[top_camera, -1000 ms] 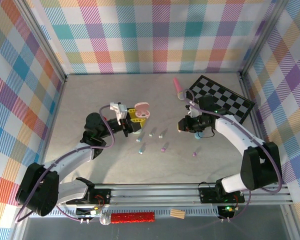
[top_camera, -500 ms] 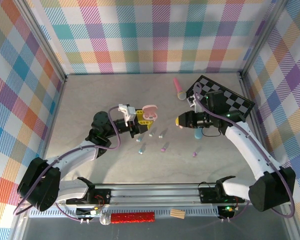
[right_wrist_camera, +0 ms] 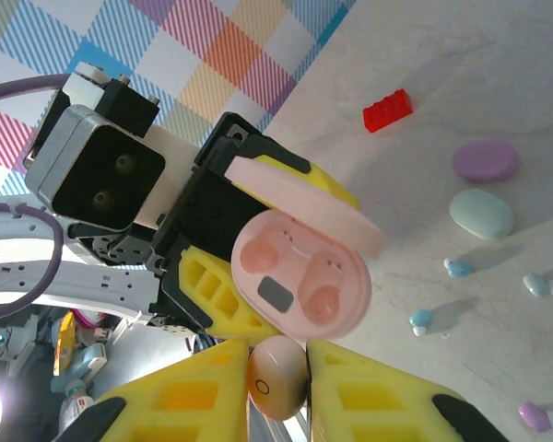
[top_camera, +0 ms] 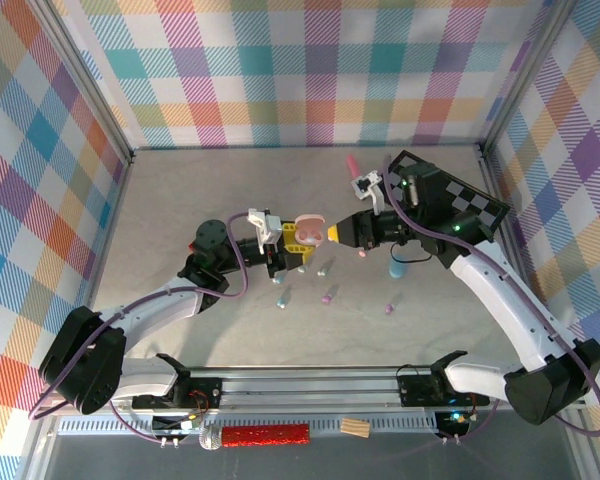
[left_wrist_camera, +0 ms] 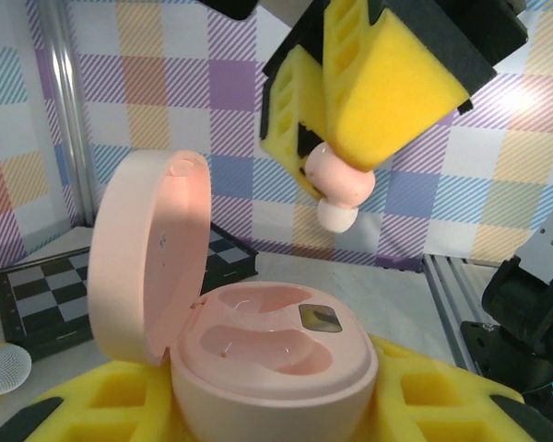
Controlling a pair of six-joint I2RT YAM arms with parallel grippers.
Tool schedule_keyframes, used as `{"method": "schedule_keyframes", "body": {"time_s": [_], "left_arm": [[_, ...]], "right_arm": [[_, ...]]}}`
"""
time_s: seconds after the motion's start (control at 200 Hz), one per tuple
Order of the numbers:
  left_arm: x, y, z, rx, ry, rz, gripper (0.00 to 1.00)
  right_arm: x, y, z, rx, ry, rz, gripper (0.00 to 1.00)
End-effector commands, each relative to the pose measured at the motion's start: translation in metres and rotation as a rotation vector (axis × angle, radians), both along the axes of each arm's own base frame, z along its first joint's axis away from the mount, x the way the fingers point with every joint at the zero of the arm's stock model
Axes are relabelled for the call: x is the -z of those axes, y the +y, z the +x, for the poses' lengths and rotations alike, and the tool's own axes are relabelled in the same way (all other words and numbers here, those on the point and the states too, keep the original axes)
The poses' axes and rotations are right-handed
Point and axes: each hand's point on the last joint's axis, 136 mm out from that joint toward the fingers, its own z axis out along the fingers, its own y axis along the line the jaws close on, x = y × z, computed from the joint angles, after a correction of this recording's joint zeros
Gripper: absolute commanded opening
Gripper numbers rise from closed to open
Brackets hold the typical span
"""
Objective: Insert the wireless bluetooth earbuds into the charging case
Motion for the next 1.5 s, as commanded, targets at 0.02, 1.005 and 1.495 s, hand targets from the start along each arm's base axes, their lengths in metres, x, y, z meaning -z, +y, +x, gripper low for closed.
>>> {"method": "schedule_keyframes", "body": {"time_s": [0.02,1.005,1.495], "left_arm": [[-0.016,-0.005,-0.006,0.04,-0.064,-0.018,0.37],[-0.025,-0.004,-0.006,0.032,-0.078,-0.024,0.37],[-0.021,0.004,-0.001,-0.023,-0.052,-0.023,0.37]], "right_arm": [[-0.011,0.009,0.004,-0.023,-0.049,0.012,0.2],[0.008,0.019,0.009,-0.026,-0.05,-0.043,0.37],[0.008,-0.016,-0.009,0.038,-0.319,0.061,0.59]]}}
